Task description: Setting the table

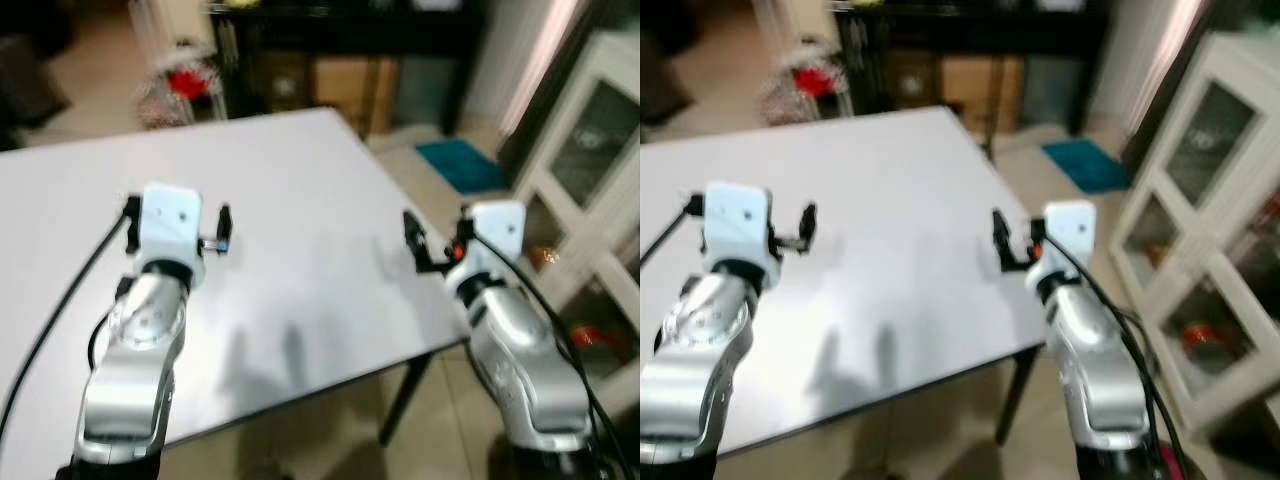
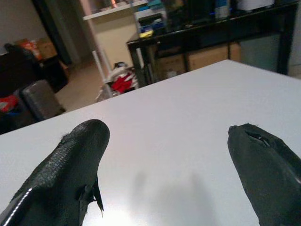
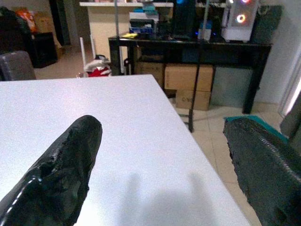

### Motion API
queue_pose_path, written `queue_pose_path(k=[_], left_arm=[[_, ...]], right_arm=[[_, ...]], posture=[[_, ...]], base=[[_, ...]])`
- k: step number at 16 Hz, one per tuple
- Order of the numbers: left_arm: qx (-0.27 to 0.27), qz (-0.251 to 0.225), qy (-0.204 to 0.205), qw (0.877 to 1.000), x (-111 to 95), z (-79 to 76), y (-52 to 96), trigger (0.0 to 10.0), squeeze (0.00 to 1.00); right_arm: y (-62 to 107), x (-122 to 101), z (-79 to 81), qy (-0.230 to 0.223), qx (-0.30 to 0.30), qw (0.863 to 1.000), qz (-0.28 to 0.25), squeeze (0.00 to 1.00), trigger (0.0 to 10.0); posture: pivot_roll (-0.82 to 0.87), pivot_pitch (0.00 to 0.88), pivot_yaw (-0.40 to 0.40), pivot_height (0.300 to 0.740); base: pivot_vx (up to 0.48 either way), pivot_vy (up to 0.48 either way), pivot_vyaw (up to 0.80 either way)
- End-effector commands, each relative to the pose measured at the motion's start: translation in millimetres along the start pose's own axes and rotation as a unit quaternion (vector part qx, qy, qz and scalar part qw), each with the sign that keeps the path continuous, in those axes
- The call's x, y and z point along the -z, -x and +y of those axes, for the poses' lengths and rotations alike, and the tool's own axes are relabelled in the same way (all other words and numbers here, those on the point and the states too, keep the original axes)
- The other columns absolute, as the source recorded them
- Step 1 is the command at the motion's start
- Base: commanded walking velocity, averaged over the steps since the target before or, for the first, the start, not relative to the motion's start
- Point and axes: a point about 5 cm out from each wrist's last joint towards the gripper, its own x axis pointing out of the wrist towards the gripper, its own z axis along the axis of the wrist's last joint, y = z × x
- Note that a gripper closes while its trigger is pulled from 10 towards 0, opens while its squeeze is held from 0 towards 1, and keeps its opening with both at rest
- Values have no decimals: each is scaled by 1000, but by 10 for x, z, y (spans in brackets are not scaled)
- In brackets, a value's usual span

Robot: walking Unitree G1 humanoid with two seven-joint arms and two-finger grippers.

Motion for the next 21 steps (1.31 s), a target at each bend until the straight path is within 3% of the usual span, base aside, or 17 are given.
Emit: queue_pose_path(k=[1, 14, 21], left_arm=[[3, -5, -3, 1000, -29, 14, -5, 10000, 0], [14, -15, -11, 1000, -67, 0, -16, 10000, 0], [15, -14, -16, 1000, -65, 4, -10, 10000, 0]], right_arm=[[-3, -27, 23, -6, -7, 1000, -3, 1000, 10000], [-13, -25, 61, -6, -14, 1000, -2, 1000, 10000], [-12, -8, 59, -13, -8, 1000, 0, 1000, 10000]], posture=[[-10, 0, -19, 740], [-7, 0, -21, 740], [-6, 0, -19, 740]], base=[[0, 277, 800], [0, 284, 785], [0, 321, 0]])
